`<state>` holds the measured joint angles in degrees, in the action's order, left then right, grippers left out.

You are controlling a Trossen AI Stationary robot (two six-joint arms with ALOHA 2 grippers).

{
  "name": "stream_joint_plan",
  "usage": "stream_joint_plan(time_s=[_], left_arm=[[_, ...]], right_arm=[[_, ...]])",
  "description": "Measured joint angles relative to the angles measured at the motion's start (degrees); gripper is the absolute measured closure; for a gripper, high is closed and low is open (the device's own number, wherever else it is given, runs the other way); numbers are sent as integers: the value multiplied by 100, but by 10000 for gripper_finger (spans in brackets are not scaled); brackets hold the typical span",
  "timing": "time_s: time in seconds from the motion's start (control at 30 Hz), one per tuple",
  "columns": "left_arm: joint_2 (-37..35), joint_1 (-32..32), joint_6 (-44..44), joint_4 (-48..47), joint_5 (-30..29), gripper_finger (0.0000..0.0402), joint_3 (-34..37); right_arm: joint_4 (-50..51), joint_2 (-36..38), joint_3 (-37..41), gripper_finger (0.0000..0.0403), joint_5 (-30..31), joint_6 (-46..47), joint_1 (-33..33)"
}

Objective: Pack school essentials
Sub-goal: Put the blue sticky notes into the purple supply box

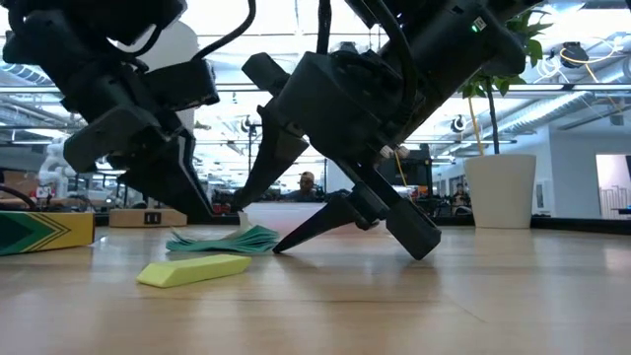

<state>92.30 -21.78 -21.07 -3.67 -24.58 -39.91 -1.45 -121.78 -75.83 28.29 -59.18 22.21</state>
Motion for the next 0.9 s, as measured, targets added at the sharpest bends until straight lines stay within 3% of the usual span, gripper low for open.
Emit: stream_joint_plan(time_s=[0.9], left_arm=[[181, 146, 416, 1071, 379, 312, 274]], right_arm=[[161, 9, -7, 193, -4, 265, -98]])
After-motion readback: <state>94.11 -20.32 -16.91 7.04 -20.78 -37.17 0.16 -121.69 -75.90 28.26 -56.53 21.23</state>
